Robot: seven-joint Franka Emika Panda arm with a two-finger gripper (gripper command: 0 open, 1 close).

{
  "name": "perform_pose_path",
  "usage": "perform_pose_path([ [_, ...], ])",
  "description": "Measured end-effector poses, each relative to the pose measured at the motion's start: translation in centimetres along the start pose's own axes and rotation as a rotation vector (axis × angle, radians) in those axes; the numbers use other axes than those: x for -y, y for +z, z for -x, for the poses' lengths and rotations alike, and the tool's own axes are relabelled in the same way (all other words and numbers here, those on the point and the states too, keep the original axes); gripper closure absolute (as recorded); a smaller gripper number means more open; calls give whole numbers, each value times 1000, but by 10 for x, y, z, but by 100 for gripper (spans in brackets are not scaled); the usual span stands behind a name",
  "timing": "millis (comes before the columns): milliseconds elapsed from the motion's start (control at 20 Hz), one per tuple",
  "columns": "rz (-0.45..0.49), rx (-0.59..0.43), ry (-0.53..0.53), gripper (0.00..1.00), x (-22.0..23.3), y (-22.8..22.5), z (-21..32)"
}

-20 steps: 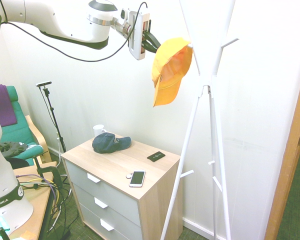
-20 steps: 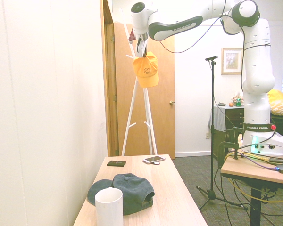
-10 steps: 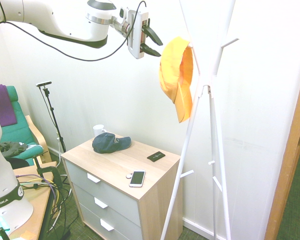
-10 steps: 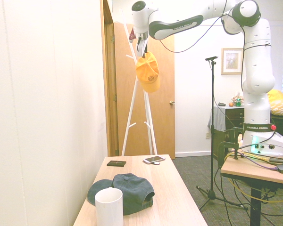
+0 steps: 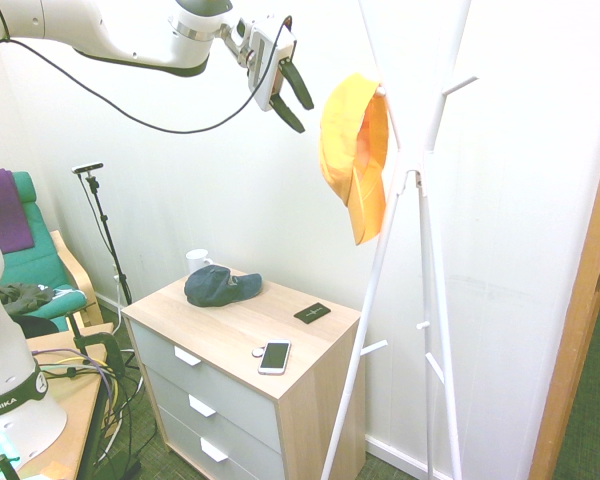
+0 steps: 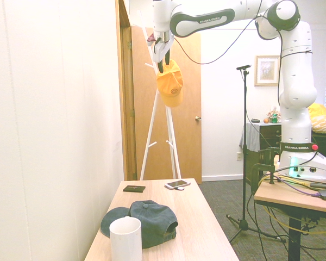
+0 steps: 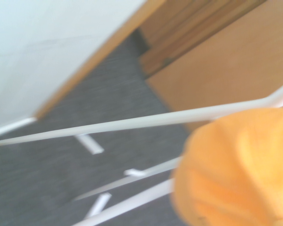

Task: Hang the cap

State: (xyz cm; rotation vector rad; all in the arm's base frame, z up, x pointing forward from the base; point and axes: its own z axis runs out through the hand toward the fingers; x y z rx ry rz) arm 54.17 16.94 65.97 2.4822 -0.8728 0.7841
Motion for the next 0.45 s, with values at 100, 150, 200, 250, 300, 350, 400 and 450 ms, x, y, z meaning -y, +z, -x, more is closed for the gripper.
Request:
perform_pose_path([
  [100,-62,105,7,0,0,-4,0],
  [150,-91,157,8,0,0,-4,2],
  [200,-120,206,10,0,1,-4,3],
  [250,-153,259,10,0,2,-3,5],
  [300,-185,308,9,0,3,-3,6],
  [350,-219,358,9,0,5,-3,8],
  [400,-254,406,8,0,6,-3,9],
  [450,-288,447,6,0,7,-3,9],
])
